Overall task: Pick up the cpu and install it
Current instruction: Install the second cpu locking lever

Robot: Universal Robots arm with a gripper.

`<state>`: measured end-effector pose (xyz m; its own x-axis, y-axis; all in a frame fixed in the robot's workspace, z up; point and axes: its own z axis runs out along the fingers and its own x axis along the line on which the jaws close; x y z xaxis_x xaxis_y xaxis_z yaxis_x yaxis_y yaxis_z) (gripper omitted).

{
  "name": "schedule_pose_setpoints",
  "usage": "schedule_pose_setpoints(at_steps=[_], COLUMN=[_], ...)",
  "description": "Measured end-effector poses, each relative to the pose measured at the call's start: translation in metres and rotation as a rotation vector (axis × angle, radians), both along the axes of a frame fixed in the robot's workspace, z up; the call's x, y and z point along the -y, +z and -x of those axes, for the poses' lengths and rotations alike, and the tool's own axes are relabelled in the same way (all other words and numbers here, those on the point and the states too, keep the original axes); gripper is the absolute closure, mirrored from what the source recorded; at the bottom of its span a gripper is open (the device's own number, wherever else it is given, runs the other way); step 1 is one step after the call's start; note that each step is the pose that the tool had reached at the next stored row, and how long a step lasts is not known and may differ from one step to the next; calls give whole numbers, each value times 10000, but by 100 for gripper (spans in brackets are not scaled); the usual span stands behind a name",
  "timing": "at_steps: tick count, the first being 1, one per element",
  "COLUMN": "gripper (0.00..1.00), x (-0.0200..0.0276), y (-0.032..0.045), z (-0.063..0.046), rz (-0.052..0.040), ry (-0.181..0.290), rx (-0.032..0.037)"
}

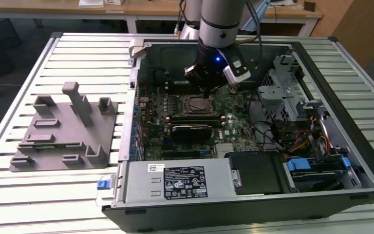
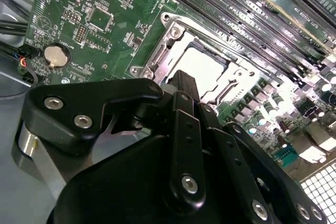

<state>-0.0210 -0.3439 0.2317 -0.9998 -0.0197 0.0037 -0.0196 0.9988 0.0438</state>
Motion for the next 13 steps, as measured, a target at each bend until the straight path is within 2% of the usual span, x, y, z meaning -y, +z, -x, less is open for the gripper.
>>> schedule_pose_setpoints(at_steps=[4,9,13], gripper=[89,89,89], x=[43,168,245], y=[0,-1,-8], z=[0,0,0], rz=[3,2,0], ry=[0,1,0], rx=[-18,-105,-136])
